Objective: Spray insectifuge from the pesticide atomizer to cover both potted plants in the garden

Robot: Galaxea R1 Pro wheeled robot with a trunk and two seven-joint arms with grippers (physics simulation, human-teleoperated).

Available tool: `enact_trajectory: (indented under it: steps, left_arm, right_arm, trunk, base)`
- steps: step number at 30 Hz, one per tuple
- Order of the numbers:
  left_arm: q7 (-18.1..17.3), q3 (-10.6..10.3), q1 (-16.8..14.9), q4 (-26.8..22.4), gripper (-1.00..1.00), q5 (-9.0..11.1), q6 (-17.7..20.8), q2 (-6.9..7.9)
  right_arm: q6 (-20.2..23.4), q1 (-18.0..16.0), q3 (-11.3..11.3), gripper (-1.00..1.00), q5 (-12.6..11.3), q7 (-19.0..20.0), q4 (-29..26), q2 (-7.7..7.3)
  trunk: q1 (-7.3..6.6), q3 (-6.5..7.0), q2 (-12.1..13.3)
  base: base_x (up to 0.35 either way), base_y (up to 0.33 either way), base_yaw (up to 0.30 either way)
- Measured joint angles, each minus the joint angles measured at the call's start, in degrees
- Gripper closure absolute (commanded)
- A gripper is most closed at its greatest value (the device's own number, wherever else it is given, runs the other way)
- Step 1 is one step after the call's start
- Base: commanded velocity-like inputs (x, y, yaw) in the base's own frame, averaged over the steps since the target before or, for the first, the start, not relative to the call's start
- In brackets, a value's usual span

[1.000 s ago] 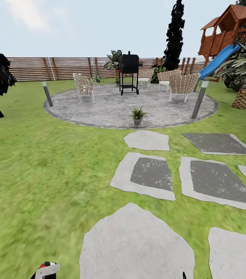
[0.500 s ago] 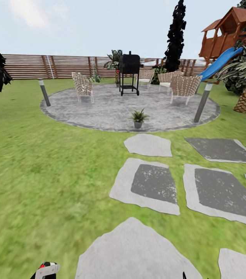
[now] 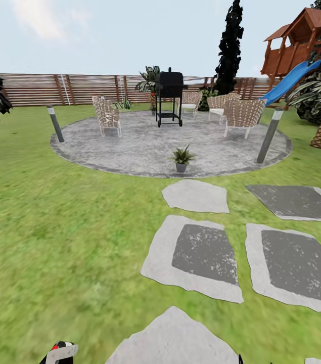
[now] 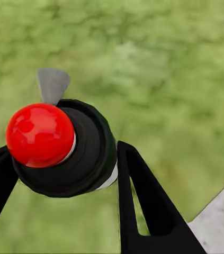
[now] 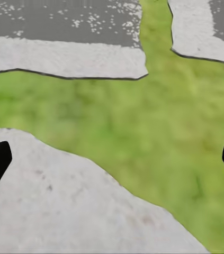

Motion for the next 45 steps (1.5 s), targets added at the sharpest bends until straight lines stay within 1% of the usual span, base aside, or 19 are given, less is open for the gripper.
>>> enact_trajectory:
  steps: [45]
  left_arm:
    - [0.00, -0.02, 0.00, 0.00, 1.00, -0.07, 0.01, 0.00]
  right_arm:
    - [0.00, 0.02, 0.00, -1.00, 0.02, 0.00, 0.01, -0.02]
  trunk:
    - [0.00, 0.00, 0.00]
  base:
    - [0.337, -0.085, 0.000]
